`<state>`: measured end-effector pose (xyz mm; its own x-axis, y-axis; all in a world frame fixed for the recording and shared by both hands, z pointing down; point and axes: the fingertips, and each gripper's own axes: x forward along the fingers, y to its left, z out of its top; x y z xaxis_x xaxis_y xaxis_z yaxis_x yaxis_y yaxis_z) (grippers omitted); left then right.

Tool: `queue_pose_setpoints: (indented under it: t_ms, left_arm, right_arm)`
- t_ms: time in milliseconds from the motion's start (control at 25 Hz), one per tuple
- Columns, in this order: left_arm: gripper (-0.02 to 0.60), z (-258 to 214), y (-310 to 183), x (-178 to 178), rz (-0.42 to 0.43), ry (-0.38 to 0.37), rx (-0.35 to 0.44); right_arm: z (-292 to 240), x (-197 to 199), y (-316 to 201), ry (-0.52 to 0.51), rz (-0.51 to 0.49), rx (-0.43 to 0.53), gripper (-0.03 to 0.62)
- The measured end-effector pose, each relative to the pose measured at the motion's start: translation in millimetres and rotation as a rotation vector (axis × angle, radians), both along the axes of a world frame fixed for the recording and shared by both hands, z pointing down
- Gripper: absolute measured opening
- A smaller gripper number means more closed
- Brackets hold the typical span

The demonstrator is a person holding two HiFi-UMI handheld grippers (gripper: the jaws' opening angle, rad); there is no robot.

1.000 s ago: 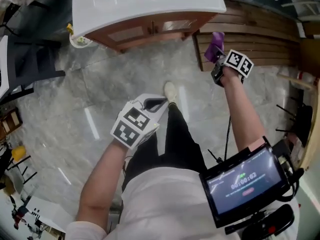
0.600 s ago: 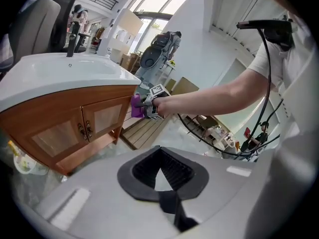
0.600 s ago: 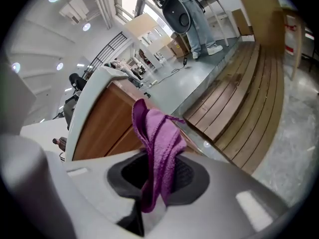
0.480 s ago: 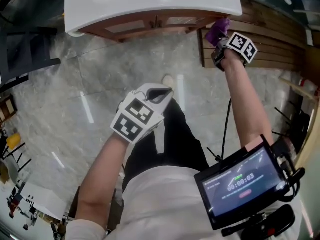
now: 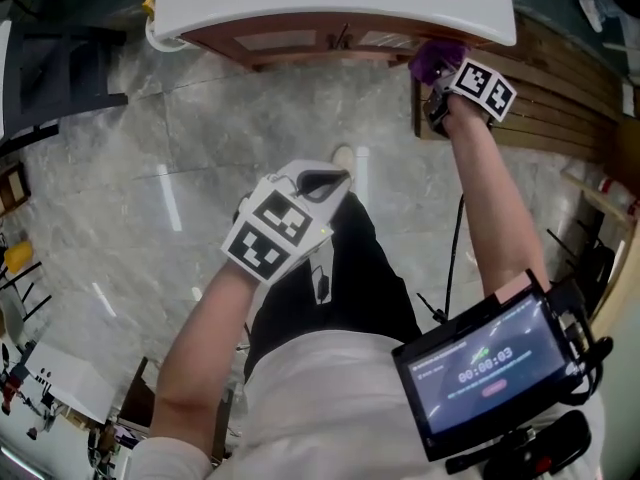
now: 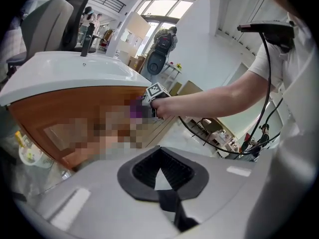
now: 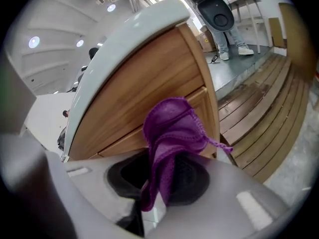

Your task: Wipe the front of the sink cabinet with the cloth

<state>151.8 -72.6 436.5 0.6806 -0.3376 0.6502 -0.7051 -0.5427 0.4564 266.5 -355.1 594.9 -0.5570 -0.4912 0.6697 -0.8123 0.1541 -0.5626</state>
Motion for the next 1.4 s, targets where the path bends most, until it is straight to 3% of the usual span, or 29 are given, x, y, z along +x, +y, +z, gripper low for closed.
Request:
queue_pose_setpoints:
  t_ms: [680, 1400]
  left_arm:
    - [0.008, -8, 36, -48, -0.08, -0.009, -0.003]
    - [0.008, -6, 85, -118, -0.22, -0.014, -0.003]
  right_arm:
    - [-16, -116, 41, 0.05, -0.274, 0.046, 0.081]
    - [-12, -258, 90, 0.052, -0.482, 0.059, 0.081]
